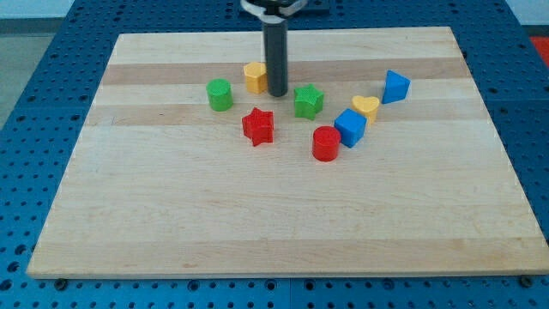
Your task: Move the blue triangle diagonally to the green star
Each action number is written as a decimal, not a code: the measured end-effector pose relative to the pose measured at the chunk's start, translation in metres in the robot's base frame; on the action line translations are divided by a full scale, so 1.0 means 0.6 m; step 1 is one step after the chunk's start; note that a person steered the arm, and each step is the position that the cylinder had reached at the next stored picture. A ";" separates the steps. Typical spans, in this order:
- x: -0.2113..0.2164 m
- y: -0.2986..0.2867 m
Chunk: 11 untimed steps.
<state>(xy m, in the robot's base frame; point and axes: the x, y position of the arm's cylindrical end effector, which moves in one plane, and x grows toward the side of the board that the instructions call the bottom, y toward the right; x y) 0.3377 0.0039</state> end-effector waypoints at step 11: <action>0.025 0.262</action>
<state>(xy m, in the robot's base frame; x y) 0.3530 0.1609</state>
